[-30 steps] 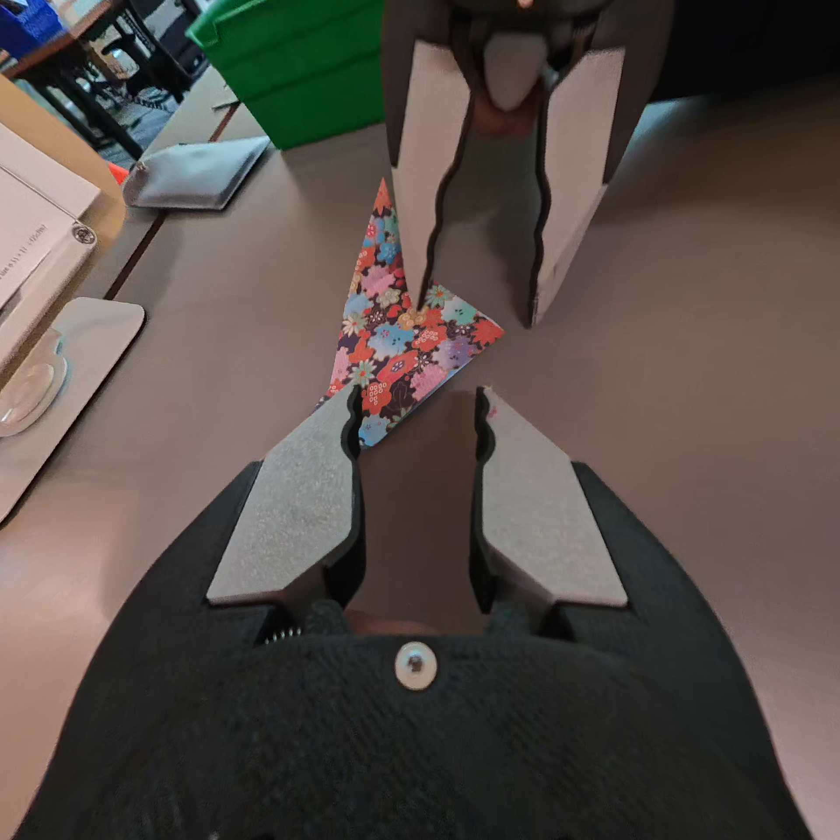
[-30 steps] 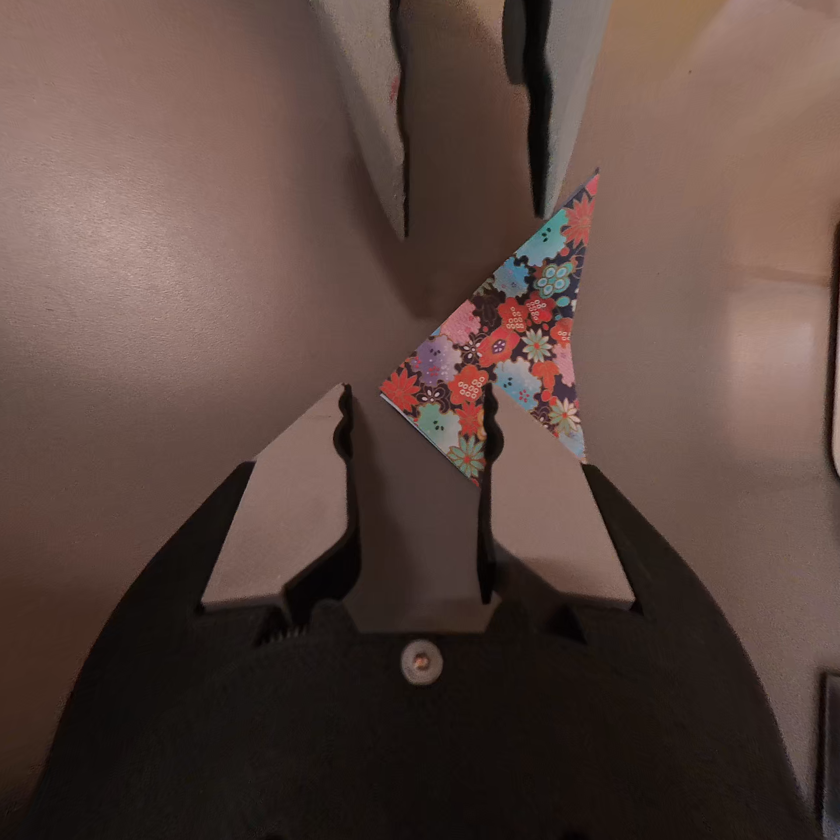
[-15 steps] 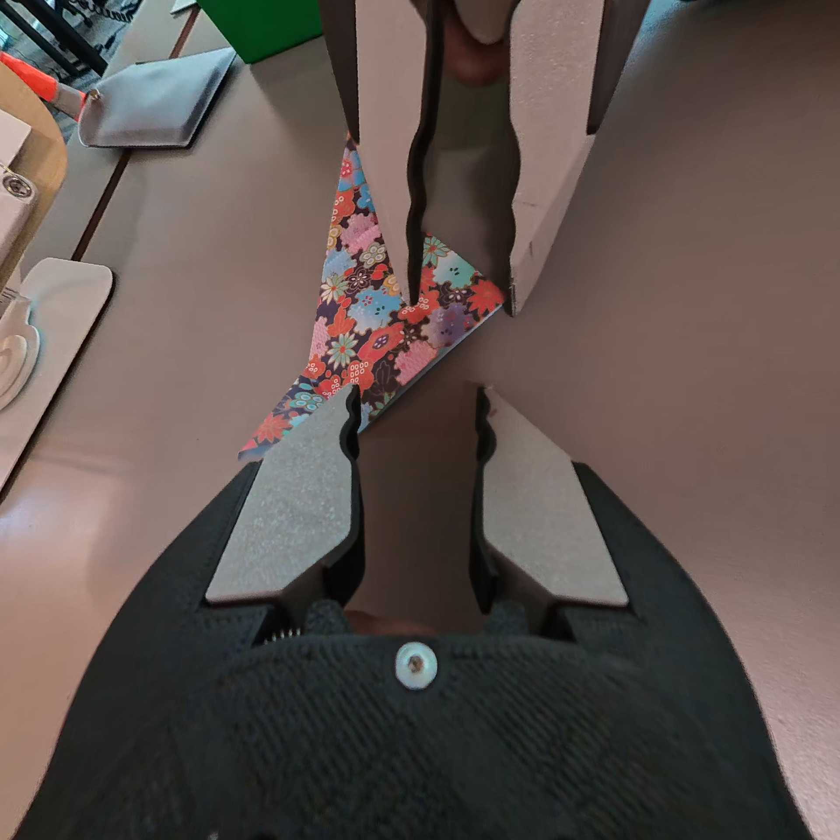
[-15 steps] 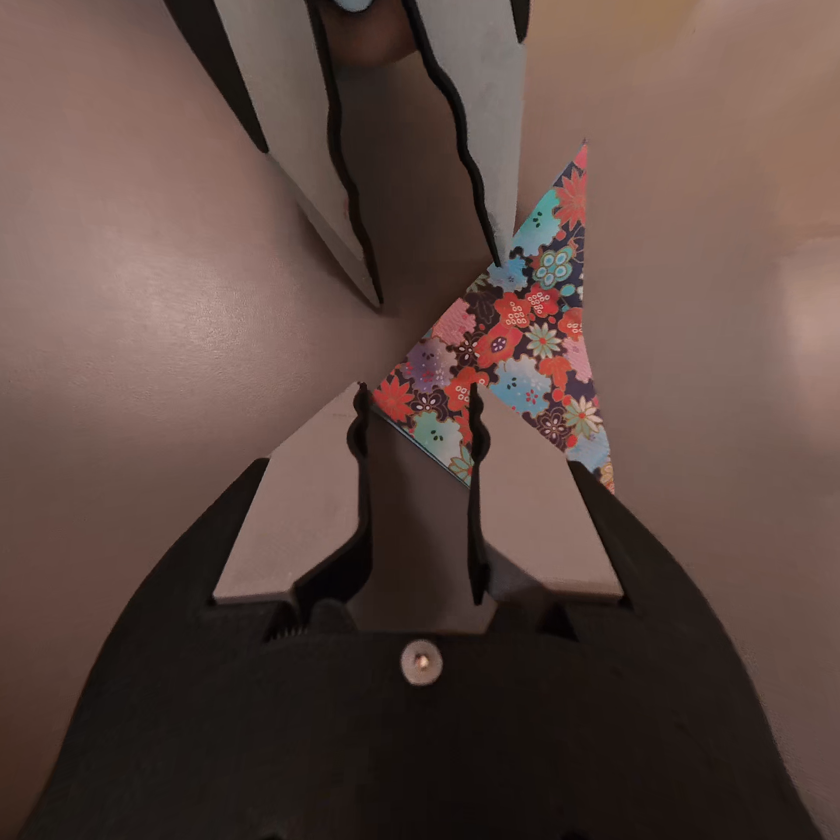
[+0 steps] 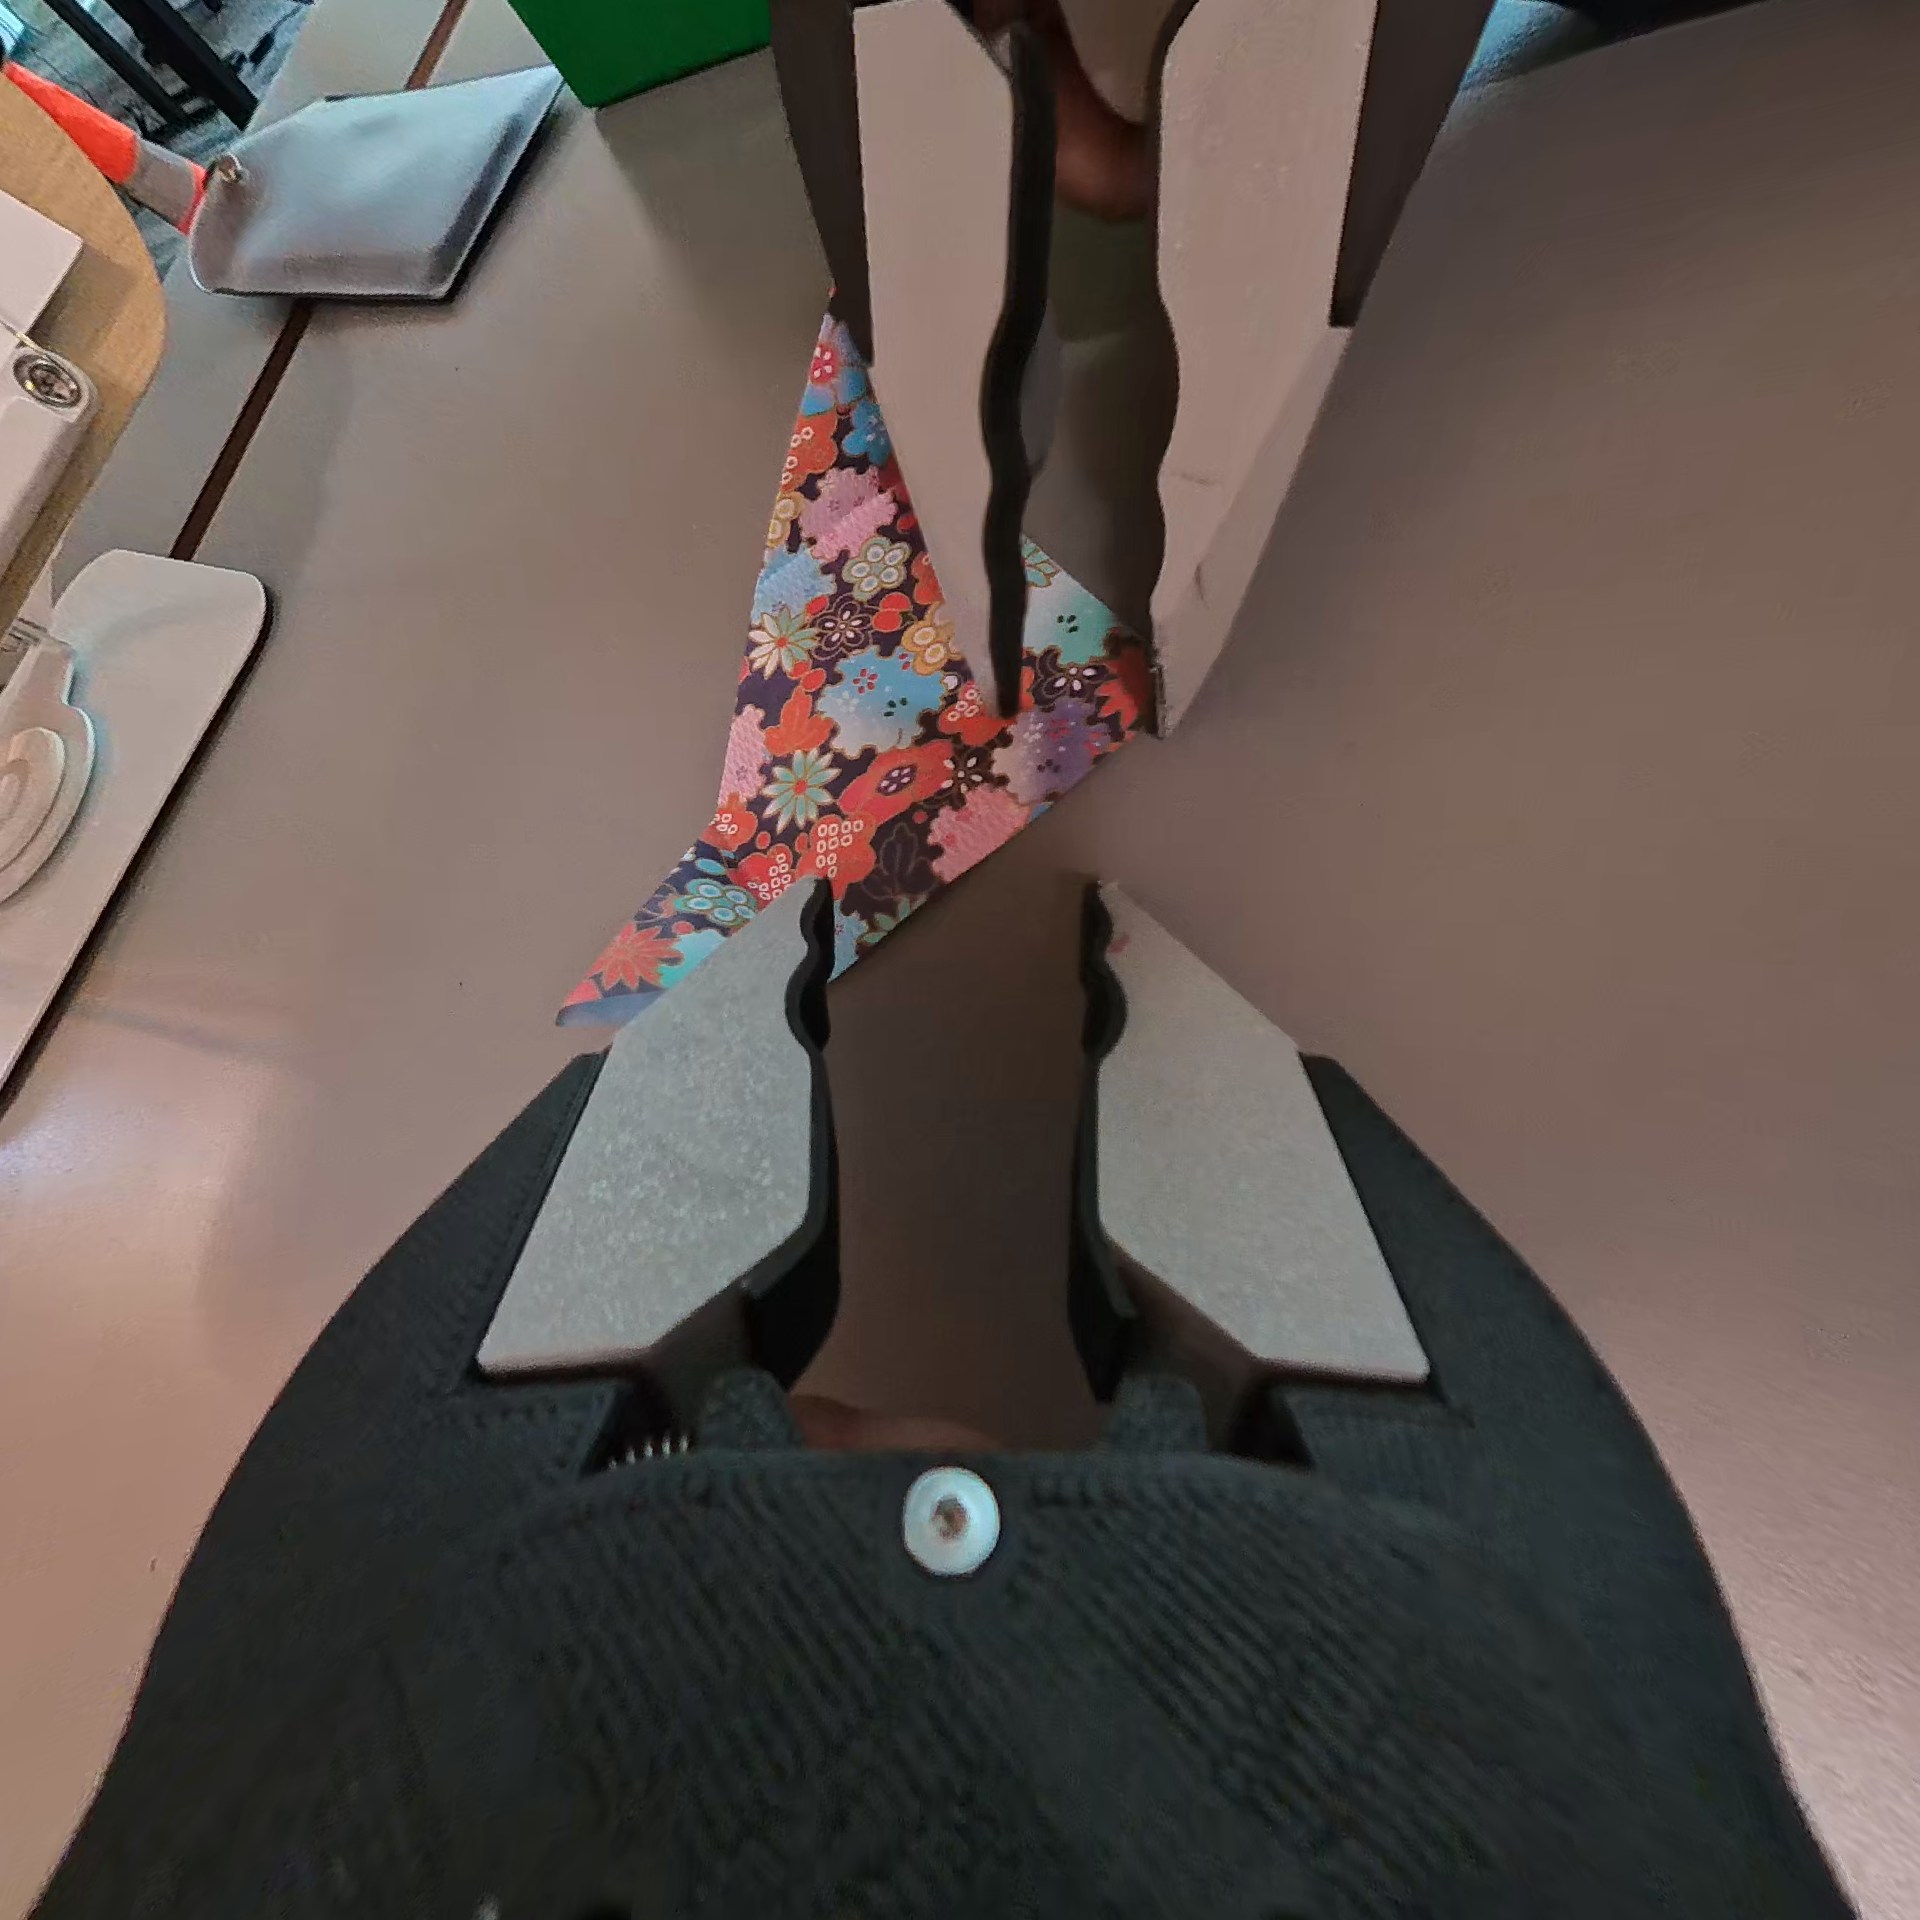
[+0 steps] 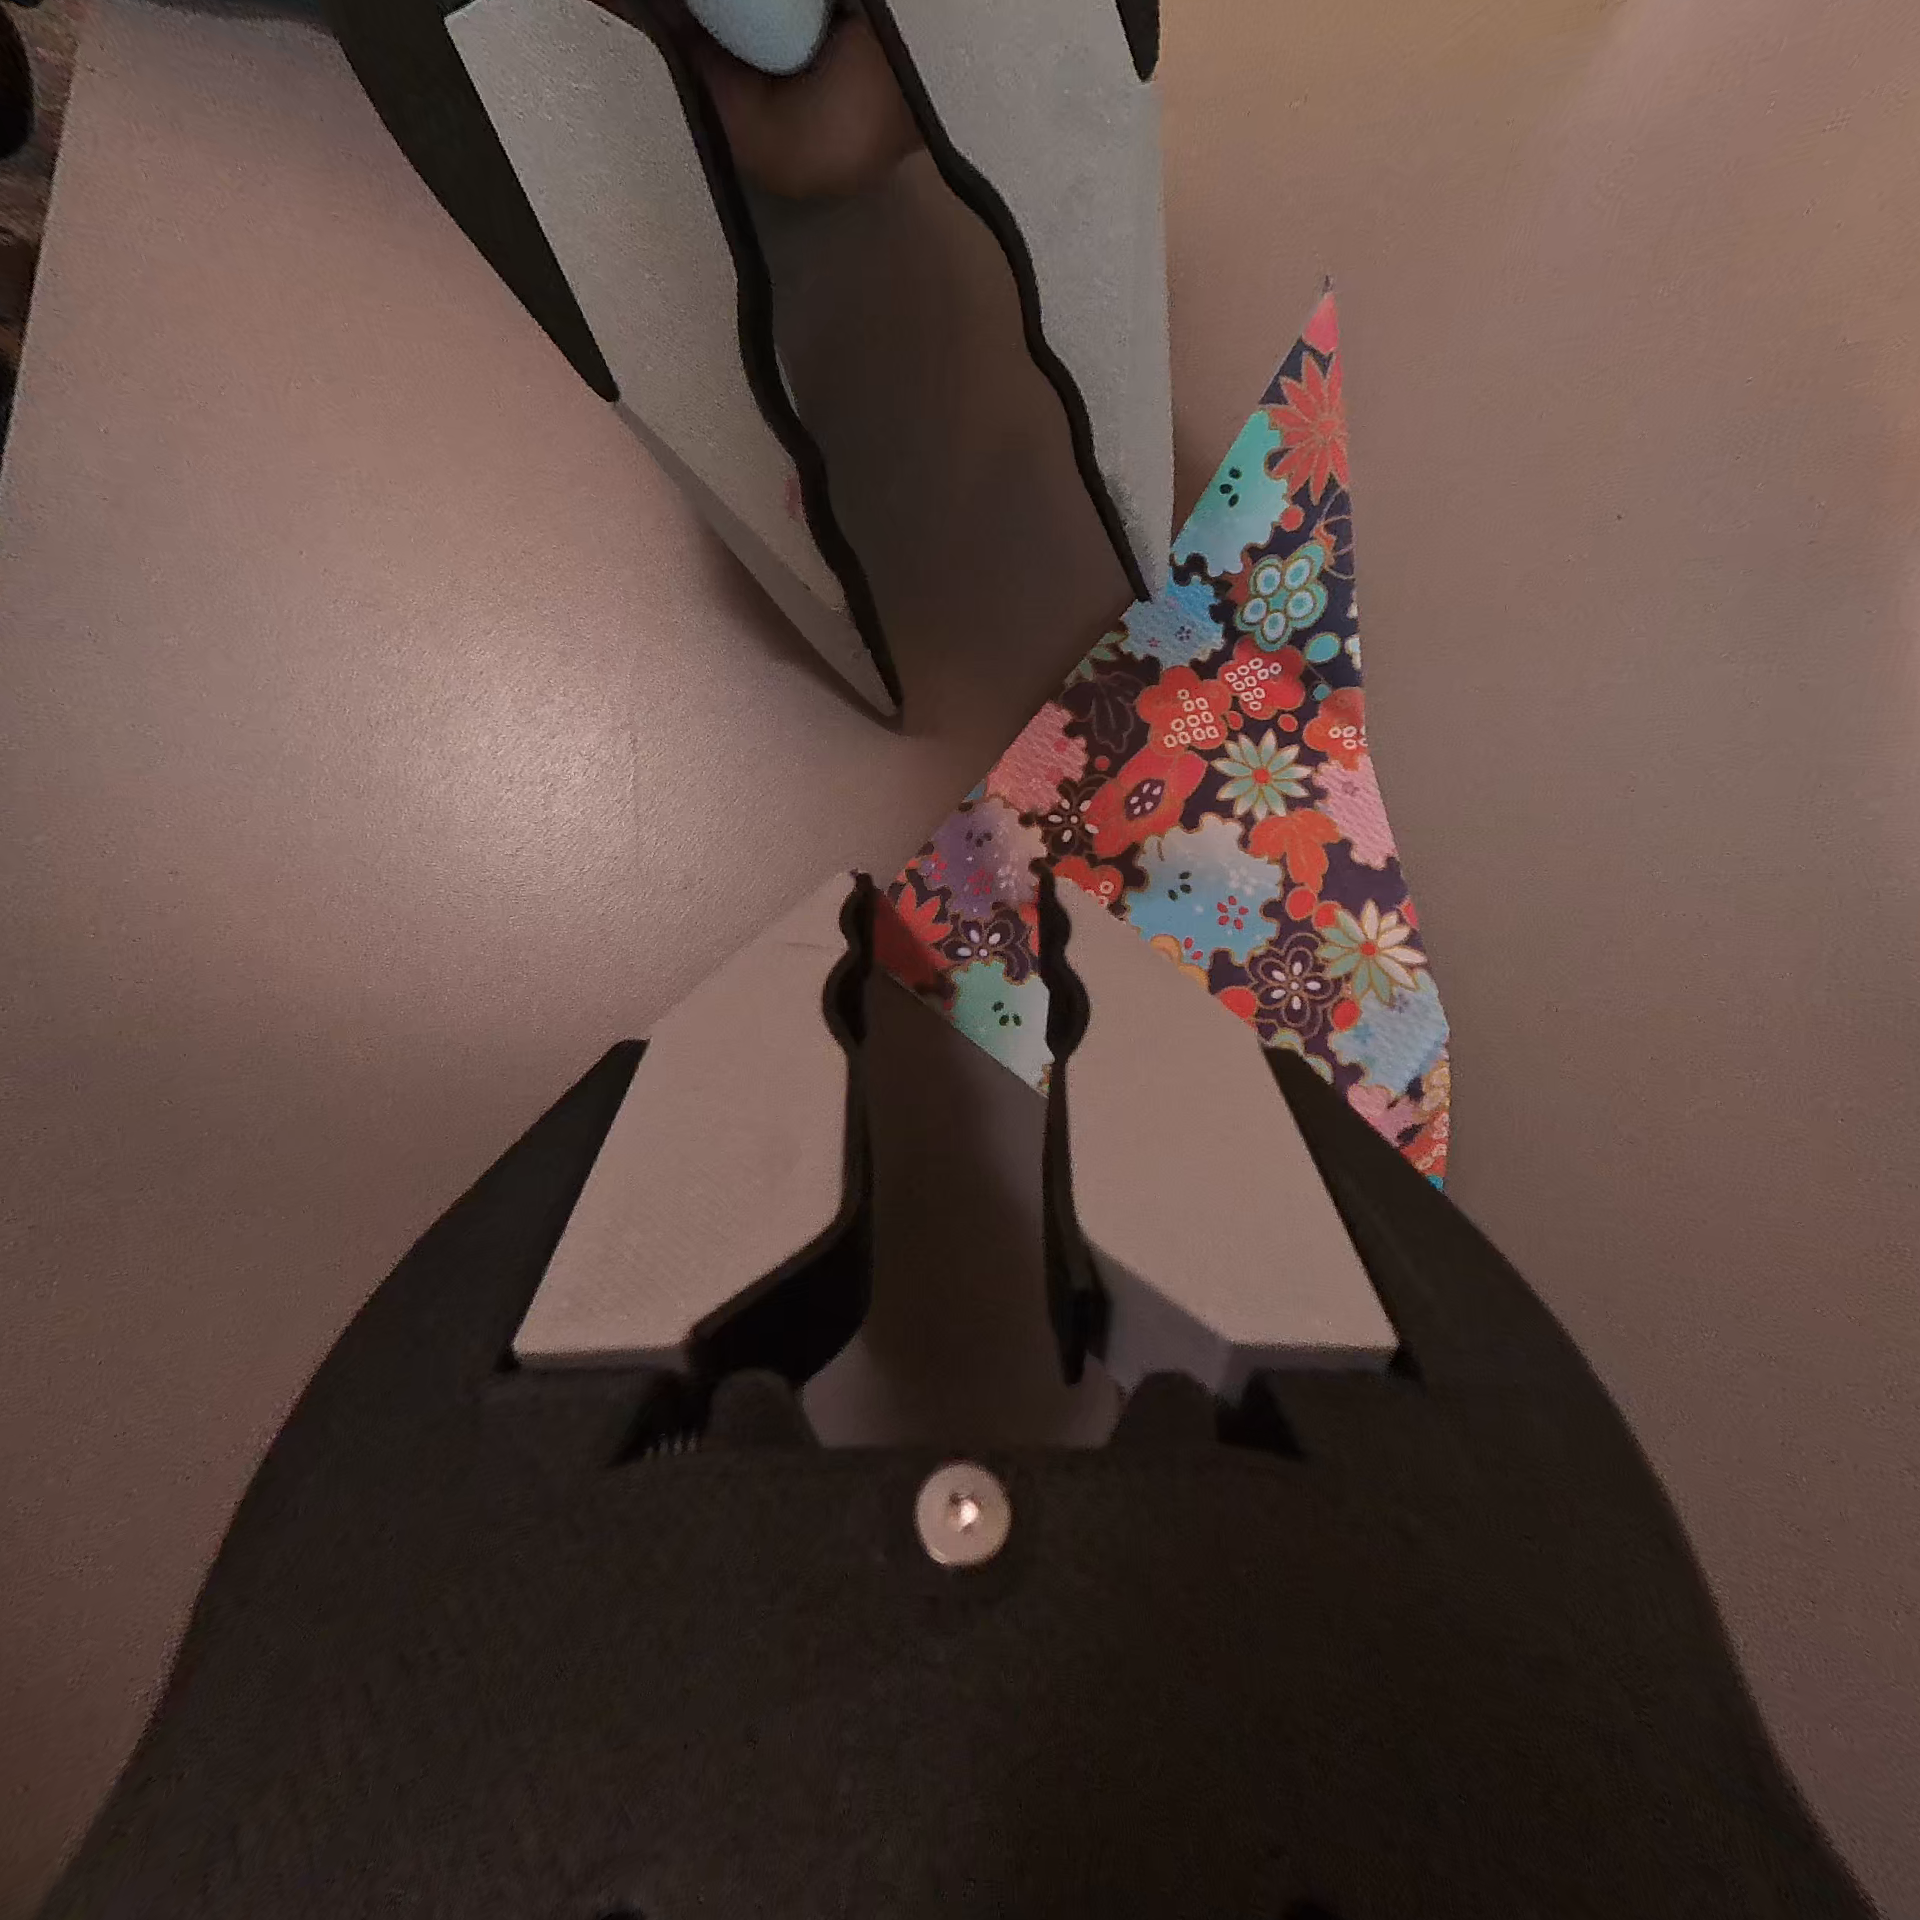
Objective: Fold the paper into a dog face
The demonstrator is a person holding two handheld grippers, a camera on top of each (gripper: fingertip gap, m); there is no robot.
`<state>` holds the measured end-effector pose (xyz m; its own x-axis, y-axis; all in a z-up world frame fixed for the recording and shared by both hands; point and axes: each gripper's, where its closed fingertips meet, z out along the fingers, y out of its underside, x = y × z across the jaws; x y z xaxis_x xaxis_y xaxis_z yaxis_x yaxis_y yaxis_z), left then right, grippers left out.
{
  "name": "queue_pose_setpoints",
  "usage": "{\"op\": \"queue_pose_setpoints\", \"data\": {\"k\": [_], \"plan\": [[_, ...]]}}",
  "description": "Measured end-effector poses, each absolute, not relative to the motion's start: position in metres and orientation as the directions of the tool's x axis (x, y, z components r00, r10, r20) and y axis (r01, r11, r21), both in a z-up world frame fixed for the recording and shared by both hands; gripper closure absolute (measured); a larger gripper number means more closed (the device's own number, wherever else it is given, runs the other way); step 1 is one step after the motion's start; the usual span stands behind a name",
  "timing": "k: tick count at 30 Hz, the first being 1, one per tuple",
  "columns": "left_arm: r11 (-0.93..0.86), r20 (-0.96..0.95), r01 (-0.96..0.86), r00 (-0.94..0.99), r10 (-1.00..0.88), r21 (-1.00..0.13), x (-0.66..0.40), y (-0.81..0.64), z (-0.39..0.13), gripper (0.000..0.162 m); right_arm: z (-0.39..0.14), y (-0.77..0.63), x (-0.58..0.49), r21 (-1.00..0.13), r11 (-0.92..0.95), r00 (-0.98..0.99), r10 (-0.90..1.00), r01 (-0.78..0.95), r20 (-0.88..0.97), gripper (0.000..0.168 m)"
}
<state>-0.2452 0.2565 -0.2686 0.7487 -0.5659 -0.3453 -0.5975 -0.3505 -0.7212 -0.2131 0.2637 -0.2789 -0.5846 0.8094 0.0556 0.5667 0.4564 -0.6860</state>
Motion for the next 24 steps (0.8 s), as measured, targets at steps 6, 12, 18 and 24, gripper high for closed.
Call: {"op": "queue_pose_setpoints", "data": {"k": [6,12,18,24], "plan": [[-0.355,-0.348,-0.597,0.751,-0.561,-0.719,-0.246,0.257,-0.269,0.119,-0.279,0.263,-0.215,-0.676,0.487,-0.588,0.803,0.552,0.098,0.164],[-0.348,-0.389,-0.614,0.751,-0.533,-0.709,-0.25,0.261,-0.268,0.121,-0.279,0.268,-0.218,-0.689,0.422,-0.551,0.833,0.589,0.04,0.168],[-0.288,-0.51,-0.683,0.708,-0.488,-0.672,-0.249,0.268,-0.265,0.123,-0.266,0.272,-0.221,-0.733,0.361,-0.521,0.854,0.576,0.012,0.168],[-0.266,-0.557,-0.713,0.683,-0.472,-0.649,-0.247,0.271,-0.265,0.129,-0.25,0.278,-0.218,-0.769,0.333,-0.507,0.862,0.546,0.013,0.166]]}}
